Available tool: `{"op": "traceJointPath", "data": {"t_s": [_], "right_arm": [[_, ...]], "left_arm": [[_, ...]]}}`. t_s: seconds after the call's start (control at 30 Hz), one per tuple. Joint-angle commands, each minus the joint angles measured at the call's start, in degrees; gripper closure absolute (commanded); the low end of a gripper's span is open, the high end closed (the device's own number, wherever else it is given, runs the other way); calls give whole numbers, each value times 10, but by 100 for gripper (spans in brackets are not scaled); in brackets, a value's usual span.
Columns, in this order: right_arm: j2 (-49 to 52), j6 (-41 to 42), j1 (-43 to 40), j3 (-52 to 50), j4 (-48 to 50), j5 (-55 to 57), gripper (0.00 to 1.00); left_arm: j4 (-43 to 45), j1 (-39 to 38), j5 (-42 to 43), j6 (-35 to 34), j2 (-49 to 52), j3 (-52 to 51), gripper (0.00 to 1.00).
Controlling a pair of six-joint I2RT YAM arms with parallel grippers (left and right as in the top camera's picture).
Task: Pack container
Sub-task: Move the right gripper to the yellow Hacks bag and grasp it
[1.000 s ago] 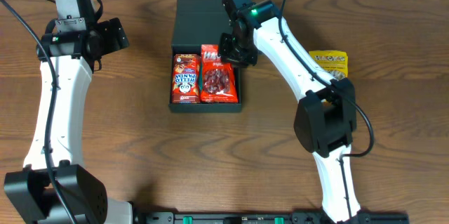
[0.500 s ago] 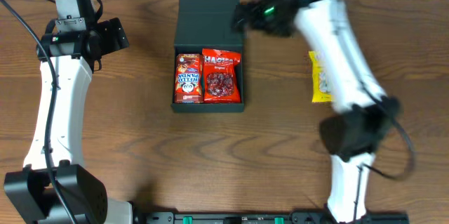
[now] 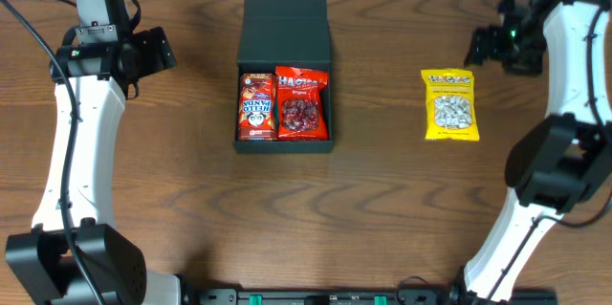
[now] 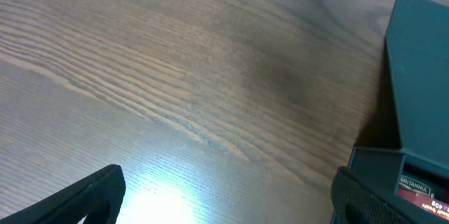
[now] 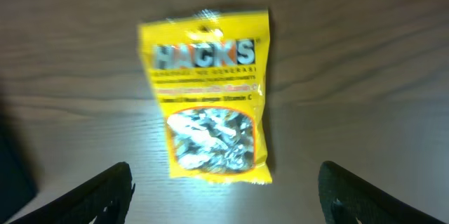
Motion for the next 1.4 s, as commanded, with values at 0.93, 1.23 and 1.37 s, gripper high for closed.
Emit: {"op": "traceJointPath", "data": {"t_s": [0.93,1.23,1.37], "right_arm": [[80,15,-40,-165,158,-222,99],[37,59,12,-58,108,-342,98],[-2,129,76,-17,109,-342,98]], "left_arm": [[1,0,0,-4,6,-2,5],[3,0,0,-4,7,-2,5],[3,0,0,-4,7,-2,5]]}}
